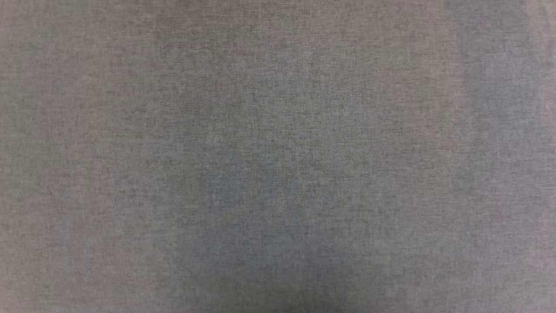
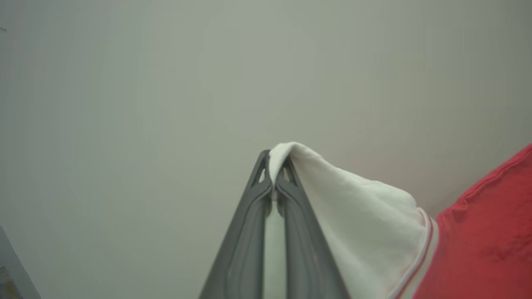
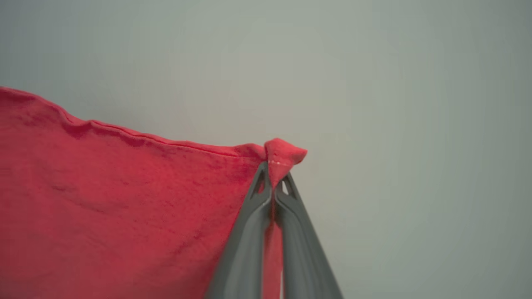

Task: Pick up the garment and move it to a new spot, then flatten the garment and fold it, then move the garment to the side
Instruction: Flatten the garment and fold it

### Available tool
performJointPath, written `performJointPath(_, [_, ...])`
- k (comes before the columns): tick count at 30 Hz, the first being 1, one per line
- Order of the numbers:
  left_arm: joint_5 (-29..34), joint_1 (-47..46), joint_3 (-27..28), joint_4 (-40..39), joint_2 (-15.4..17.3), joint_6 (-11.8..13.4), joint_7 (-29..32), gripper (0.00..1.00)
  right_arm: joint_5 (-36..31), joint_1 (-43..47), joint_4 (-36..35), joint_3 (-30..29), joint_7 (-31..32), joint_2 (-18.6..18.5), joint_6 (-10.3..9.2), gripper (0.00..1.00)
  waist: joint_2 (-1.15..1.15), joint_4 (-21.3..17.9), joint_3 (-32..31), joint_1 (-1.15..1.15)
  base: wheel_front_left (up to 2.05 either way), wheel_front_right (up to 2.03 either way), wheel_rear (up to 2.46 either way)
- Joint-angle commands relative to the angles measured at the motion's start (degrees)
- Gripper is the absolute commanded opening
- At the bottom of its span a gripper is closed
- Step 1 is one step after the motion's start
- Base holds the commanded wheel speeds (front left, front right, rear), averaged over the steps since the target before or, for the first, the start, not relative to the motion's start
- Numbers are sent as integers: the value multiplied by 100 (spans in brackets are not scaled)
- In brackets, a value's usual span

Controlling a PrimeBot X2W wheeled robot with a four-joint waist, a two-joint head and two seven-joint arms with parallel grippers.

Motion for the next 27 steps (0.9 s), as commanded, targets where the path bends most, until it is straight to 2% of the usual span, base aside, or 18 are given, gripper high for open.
performJointPath(1, [-55, 278, -42, 42, 43, -29, -81, 0, 104, 234, 86, 108, -109, 54, -5, 0, 0, 8, -23, -1, 0, 0, 0])
performJointPath(7, [-269, 1393, -134, -120, 225, -37, -368, 0, 538, 1034, 230, 653, -376, 76, -5, 0, 0, 89, -353, -1, 0, 0, 0])
performJointPath(12, [-521, 2657, -117, -631, 482, 76, -459, 0, 976, 1854, 66, 1177, -479, -40, -5, 0, 0, 144, -839, -1, 0, 0, 0])
performJointPath(18, [-758, 4477, -170, -1779, 869, 601, -424, 0, 1583, 3039, -581, 1889, -507, -477, -5, 0, 0, 261, -1499, -1, 0, 0, 0])
performJointPath(21, [-927, 5533, -218, -2542, 1117, 989, -287, 0, 1973, 3760, -1046, 2220, -477, -820, -5, 0, 0, 305, -1823, -1, 0, 0, 0])
performJointPath(27, [-1270, 7492, -449, -3990, 1517, 1757, 80, 0, 2594, 5167, -1704, 2387, -492, -1425, -5, 0, 0, 413, -2379, -1, 0, 0, 0])
